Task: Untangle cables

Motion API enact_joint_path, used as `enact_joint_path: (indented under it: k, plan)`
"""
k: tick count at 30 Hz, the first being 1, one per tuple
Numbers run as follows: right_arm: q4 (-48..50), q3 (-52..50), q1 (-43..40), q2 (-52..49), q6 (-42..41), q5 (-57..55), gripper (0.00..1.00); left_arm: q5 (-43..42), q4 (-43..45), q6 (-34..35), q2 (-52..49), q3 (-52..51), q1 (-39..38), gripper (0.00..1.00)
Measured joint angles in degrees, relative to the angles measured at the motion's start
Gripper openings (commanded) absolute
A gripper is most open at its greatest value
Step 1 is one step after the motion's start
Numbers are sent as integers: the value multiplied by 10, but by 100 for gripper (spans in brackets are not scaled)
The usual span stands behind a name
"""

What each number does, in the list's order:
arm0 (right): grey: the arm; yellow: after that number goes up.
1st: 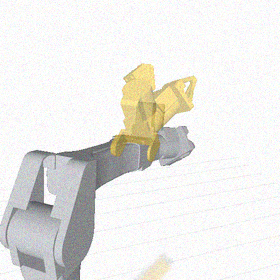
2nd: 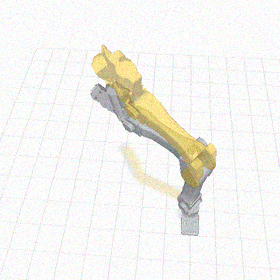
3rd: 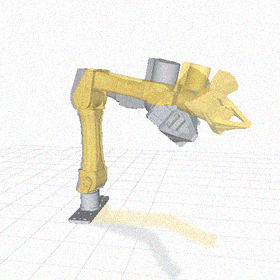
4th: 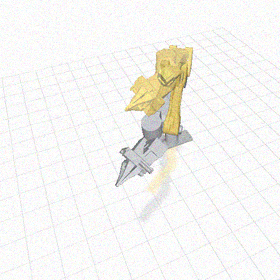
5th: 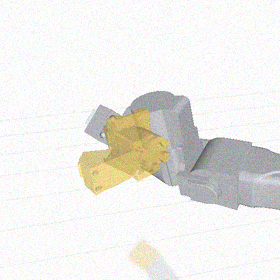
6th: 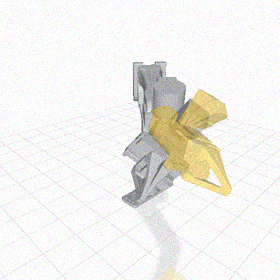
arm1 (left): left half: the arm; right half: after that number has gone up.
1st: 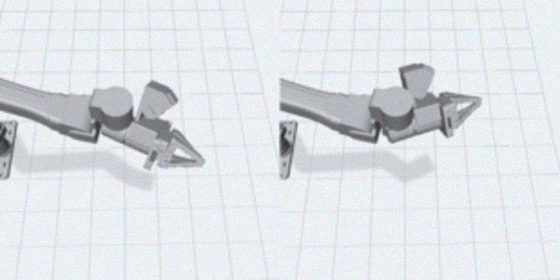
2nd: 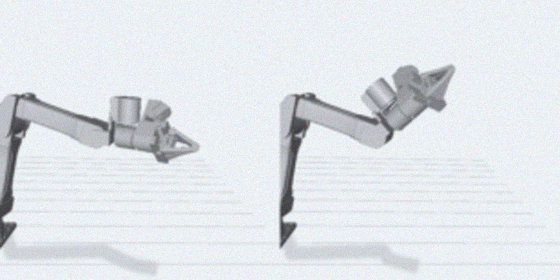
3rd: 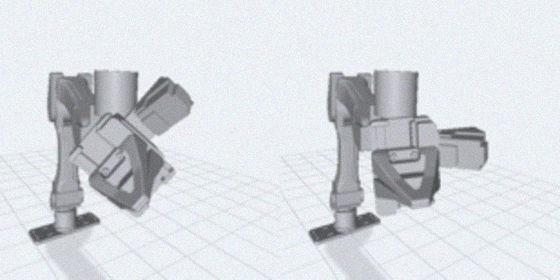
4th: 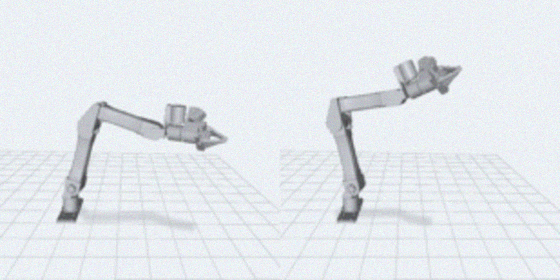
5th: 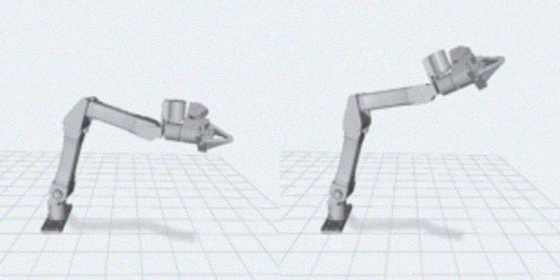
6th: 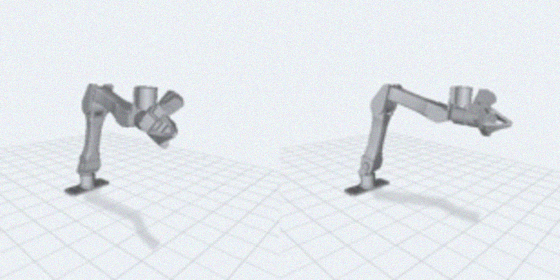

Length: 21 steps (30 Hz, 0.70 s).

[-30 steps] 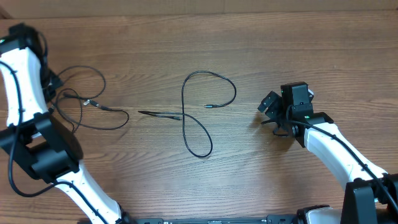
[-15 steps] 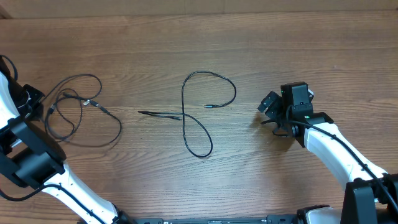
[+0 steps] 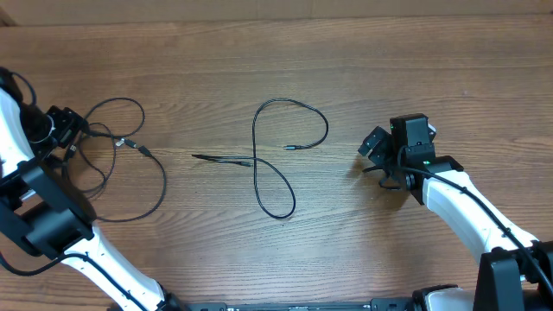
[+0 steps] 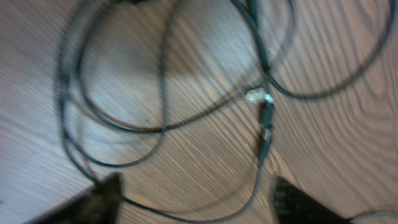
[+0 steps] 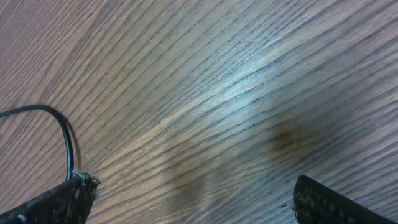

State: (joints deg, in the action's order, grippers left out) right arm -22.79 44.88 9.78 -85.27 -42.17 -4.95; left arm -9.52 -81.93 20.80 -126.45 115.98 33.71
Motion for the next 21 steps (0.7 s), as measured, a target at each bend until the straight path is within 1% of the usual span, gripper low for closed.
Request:
enact_joint_path:
  k: [1, 2, 3, 10, 12, 13, 17, 21]
  plan:
    - [0, 0, 0, 0, 0, 0, 100, -7, -3, -3, 0, 0, -7, 17]
    - [0, 0, 0, 0, 0, 0, 100, -12, -6, -4, 0, 0, -15, 5]
    - [0, 0, 0, 0, 0, 0, 100, -16, -9, -4, 0, 0, -22, 4]
    - [0, 0, 0, 0, 0, 0, 100, -23, -34, -19, 0, 0, -97, 5]
    - [0, 0, 0, 0, 0, 0, 100, -18, -34, -22, 0, 0, -118, 25]
    - [0, 0, 0, 0, 0, 0, 100, -14, -34, -26, 0, 0, -128, 31]
    - [0, 0, 0, 0, 0, 0, 100, -1, -33, -28, 0, -8, -162, 32]
    - [0, 0, 0, 0, 0, 0, 100, 4, -25, -28, 0, -36, -174, 35]
